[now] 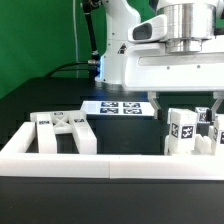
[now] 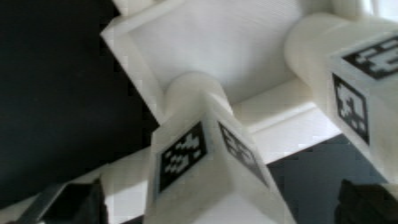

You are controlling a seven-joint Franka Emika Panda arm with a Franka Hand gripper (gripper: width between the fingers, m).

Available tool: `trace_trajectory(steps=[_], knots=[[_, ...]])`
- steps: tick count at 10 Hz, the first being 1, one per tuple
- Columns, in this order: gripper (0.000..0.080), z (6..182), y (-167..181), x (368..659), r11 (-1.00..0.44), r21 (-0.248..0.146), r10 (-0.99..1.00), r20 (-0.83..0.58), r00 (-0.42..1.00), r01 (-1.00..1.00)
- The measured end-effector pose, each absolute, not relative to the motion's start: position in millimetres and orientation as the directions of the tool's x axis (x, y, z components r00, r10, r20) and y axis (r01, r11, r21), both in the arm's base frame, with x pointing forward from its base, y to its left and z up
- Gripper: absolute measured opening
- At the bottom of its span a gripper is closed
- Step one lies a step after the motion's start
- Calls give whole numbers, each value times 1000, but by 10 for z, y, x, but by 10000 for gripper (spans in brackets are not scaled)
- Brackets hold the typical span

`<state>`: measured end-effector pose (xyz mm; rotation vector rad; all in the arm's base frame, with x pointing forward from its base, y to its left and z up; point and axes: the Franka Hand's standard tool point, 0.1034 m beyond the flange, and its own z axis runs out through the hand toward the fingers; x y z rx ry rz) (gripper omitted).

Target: Assemble chair

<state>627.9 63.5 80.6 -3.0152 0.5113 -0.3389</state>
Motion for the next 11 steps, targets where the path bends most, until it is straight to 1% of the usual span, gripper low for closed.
trace_trajectory(steps=[1, 3, 4, 5, 6, 7, 8, 9, 11], knots=[[649, 807, 628, 6280, -972, -76, -233, 214, 948, -222], [649, 807, 608, 6282, -990, -54, -140, 221, 965, -131], [649, 807, 598, 6284, -999, -26, -45, 225, 973, -40], [649, 806, 588, 6285, -1000, -6, 20, 225, 974, 22], [649, 806, 581, 6286, -998, 4, 58, 225, 973, 59], [526, 806, 581, 6286, -998, 4, 56, 225, 973, 57], [386, 806, 581, 6286, -998, 3, 55, 225, 973, 55], [289, 806, 581, 6286, -998, 3, 54, 225, 973, 55], [289, 805, 580, 6286, -1000, -3, 27, 225, 974, 28]])
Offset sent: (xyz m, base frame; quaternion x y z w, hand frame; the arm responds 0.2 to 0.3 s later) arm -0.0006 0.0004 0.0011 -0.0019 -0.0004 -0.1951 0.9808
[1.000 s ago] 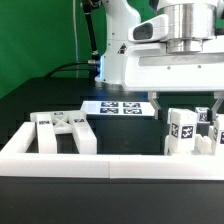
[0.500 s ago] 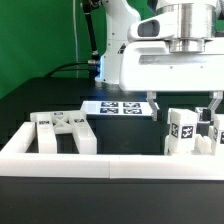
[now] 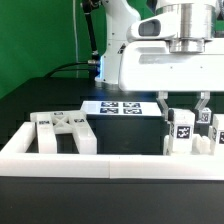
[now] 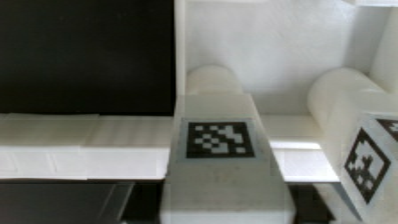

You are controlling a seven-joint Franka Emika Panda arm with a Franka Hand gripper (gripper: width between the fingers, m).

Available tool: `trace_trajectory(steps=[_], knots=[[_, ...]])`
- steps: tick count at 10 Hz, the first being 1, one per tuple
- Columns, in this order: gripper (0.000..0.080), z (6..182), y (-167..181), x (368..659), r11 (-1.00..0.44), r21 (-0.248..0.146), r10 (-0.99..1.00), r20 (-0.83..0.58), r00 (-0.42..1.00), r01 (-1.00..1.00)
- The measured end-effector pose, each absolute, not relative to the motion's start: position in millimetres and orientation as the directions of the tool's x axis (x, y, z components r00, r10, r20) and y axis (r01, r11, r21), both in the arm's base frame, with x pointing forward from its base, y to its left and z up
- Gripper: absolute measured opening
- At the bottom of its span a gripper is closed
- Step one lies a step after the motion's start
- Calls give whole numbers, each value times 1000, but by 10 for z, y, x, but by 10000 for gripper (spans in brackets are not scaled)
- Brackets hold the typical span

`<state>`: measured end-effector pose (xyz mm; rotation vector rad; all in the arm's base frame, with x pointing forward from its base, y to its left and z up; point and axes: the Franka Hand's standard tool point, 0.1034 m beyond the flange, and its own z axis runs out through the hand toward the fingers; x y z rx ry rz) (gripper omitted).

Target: Assemble chair

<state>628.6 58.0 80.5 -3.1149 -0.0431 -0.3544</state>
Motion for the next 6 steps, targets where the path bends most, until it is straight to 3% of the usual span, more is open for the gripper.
trace_trajectory(steps=[1, 3, 6], knots=[[289, 804, 580, 6286, -1000, -12, -12, 224, 974, -10], [289, 797, 596, 6304, -962, -74, -273, 216, 938, -263], [291, 796, 580, 6300, -792, -147, -610, 174, 773, -592]])
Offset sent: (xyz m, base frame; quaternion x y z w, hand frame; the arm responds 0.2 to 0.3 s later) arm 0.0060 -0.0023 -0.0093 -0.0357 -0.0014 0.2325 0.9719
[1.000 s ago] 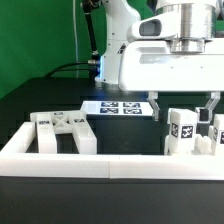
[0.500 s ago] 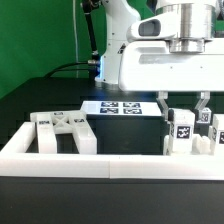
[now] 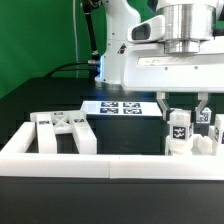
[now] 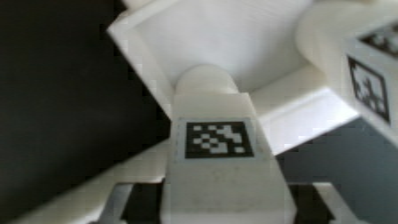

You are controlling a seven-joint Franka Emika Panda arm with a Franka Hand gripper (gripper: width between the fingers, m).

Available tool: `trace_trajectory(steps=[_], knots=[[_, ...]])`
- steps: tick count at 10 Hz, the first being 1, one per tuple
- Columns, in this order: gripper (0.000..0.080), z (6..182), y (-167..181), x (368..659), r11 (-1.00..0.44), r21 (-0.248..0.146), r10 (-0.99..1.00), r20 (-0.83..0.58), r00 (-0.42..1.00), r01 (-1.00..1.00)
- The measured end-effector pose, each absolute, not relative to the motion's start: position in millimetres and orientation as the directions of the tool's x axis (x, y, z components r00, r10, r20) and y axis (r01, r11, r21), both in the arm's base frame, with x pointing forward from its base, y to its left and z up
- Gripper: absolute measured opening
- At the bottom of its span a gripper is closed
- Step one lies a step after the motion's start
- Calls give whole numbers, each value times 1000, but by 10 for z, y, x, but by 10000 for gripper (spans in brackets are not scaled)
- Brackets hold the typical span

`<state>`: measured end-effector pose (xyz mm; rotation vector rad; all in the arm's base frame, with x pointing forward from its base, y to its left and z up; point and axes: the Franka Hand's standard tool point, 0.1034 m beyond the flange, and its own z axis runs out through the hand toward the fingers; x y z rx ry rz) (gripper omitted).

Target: Assemble chair

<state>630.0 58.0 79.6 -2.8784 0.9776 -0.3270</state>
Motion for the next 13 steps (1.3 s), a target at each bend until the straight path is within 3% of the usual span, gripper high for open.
trace_trajectory(steps=[3, 6, 8, 10, 13], knots=[[291, 792, 567, 6297, -518, -197, -855, 115, 505, -832], [291, 804, 537, 6288, -332, -214, -943, 59, 327, -919], [291, 804, 532, 6287, -354, -212, -935, 65, 348, -911], [574, 812, 540, 6284, -450, -204, -893, 86, 442, -869], [645, 814, 527, 6289, -712, -167, -702, 152, 696, -682]])
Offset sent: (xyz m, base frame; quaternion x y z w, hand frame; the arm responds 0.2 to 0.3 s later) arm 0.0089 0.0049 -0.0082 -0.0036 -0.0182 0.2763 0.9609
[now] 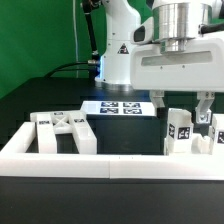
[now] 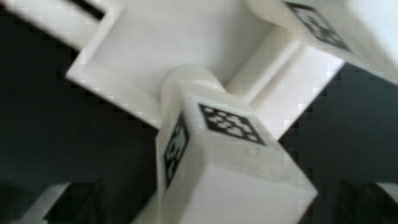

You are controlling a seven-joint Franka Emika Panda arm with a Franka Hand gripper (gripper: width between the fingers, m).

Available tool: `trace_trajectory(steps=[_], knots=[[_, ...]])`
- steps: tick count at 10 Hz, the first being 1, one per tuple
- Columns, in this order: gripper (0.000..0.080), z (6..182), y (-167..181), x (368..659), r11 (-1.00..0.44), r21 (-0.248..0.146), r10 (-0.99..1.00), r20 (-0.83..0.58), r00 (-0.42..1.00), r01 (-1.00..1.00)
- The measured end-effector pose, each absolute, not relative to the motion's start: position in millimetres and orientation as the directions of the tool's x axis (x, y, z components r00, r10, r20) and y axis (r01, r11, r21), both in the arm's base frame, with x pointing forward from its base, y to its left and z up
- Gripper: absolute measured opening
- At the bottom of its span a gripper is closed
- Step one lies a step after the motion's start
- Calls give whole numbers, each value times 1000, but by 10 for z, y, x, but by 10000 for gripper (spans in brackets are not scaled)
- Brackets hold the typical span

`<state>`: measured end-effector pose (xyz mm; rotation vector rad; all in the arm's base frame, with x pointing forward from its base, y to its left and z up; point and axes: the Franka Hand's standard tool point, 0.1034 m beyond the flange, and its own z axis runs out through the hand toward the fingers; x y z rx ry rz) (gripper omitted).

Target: Assemble chair

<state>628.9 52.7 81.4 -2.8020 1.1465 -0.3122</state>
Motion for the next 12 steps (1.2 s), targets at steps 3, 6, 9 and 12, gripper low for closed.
trace_trajectory(steps=[3, 6, 9, 12], knots=[[649, 816, 529, 6293, -873, -118, -487, 194, 851, -473], [649, 818, 478, 6298, -972, -57, -234, 219, 947, -227], [649, 818, 465, 6300, -999, -1, -40, 225, 974, -41], [524, 816, 465, 6301, -999, 22, 32, 223, 974, 28]])
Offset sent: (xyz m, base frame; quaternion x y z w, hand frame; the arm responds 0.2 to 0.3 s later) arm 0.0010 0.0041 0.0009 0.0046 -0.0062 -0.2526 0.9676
